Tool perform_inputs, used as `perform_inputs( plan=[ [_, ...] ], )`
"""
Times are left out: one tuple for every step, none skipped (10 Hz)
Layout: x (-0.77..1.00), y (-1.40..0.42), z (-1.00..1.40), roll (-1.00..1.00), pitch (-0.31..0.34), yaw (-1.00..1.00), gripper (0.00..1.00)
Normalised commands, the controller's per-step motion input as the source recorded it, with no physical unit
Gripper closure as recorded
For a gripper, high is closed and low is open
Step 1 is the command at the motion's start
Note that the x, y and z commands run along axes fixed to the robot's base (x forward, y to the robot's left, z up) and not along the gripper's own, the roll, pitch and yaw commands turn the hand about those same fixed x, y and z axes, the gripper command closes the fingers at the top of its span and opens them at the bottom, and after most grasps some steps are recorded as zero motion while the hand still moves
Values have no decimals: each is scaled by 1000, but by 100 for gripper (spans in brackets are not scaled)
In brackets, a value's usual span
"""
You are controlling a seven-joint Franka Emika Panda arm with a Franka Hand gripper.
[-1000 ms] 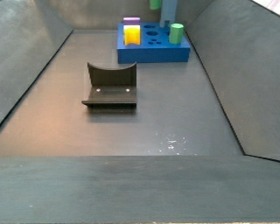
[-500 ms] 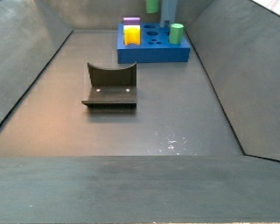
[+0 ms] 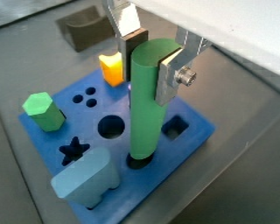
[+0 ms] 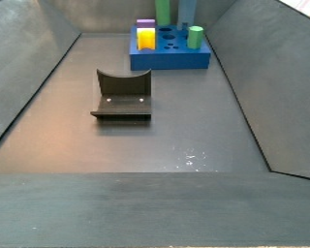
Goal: Pick up the oval object. Move up. Place the oval object on the fixture. Regrasp the oval object. Move to above the board. Insert the oval object.
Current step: Insert the oval object.
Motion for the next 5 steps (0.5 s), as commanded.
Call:
perform_inputs(
  plan=[
    [-91, -29, -286, 51, 0, -3, 100],
    [-180, -40, -500, 0, 4, -123, 100],
    [171, 0, -323, -44, -84, 0, 100],
    [291, -46, -380, -31, -64, 0, 100],
    [474, -20, -354, -27, -63, -3, 100]
  ],
)
